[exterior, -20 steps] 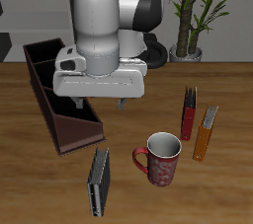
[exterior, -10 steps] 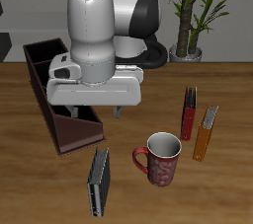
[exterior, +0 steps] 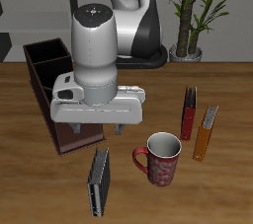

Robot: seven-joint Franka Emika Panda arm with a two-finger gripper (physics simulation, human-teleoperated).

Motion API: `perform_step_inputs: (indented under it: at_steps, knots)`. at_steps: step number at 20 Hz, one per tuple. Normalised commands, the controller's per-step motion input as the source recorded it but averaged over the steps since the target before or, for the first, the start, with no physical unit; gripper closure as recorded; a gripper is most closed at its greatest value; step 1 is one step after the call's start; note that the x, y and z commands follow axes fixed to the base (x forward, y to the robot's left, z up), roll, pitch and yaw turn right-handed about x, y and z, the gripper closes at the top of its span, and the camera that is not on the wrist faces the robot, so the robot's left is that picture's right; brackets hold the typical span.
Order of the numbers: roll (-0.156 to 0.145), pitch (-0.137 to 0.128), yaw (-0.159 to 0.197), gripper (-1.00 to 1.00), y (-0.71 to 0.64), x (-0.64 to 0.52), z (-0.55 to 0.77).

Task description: Place the striped book into the right desk caddy's left compartment

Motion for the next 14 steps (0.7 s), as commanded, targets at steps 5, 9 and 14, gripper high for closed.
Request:
perform_step_inputs:
  at_steps: [5, 9, 14]
  knots:
    - [-0.010, 0.010, -0.018, -1.00, -0.06, 0.09, -0.31]
    - [0.001, 0.028, -0.004, -1.00, -0.04, 0.07, -0.25]
    - [0.005, 0.029, -0.003, -1.00, 0.01, 0.05, -0.27]
